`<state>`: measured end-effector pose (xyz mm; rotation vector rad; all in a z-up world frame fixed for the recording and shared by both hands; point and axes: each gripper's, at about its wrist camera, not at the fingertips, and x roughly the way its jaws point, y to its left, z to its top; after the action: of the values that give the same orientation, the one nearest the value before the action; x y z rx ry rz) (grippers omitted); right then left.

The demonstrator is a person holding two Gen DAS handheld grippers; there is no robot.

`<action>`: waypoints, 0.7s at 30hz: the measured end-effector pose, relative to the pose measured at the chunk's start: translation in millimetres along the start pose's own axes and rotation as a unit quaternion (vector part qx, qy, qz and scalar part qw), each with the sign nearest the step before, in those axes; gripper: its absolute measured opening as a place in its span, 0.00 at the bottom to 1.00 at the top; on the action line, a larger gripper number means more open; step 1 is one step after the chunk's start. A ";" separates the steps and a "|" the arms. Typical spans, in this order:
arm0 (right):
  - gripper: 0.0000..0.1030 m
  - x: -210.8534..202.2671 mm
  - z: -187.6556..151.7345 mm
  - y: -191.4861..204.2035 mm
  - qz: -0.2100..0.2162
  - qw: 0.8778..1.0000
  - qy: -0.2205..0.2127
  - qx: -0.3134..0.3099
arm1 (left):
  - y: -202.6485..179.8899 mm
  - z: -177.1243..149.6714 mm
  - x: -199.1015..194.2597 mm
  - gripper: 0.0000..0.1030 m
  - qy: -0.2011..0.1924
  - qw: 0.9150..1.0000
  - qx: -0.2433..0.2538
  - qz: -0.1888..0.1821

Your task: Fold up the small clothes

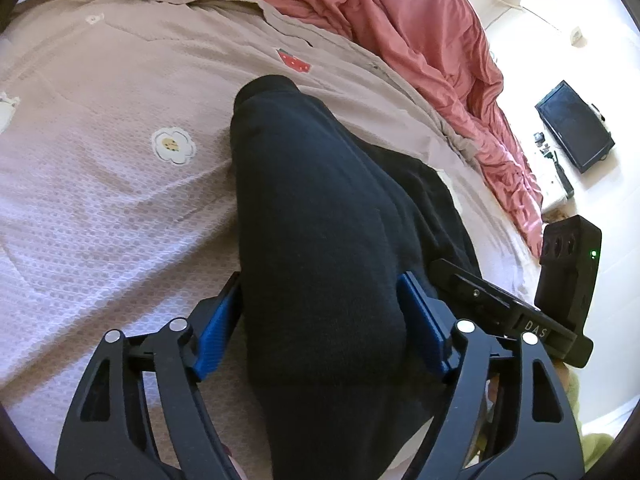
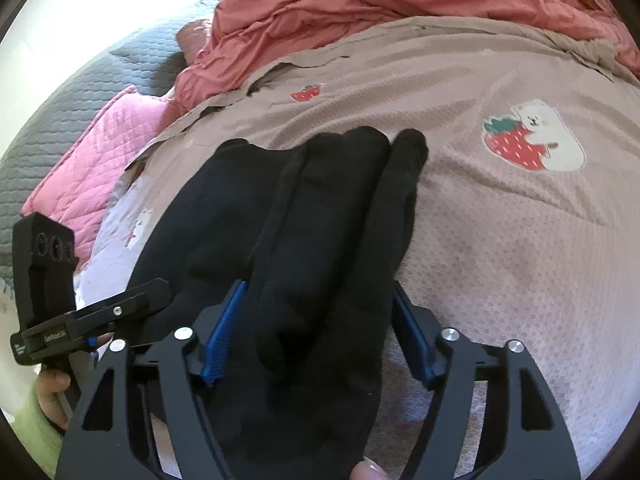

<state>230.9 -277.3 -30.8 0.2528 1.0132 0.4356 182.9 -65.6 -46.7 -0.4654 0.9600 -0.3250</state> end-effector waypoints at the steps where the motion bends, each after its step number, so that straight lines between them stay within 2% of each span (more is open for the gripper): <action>1: 0.80 1.1 -0.2 0.1 -0.009 1.000 0.000 0.002 | 0.8 0.2 -0.4 0.69 0.000 1.000 -0.002 0.000; 12: 0.84 -1.3 0.4 3.5 -0.024 1.000 -0.003 0.002 | 1.5 -0.5 -4.6 0.70 -0.002 1.000 0.000 0.007; 21: 0.84 -20.6 1.1 8.1 -0.026 0.999 -0.021 -0.004 | 4.3 1.4 -14.4 0.72 -0.009 1.000 -0.001 0.016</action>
<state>220.6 -279.6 -11.3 0.2272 0.9746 0.3851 176.6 -54.9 -38.1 -0.4543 0.9491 -0.2901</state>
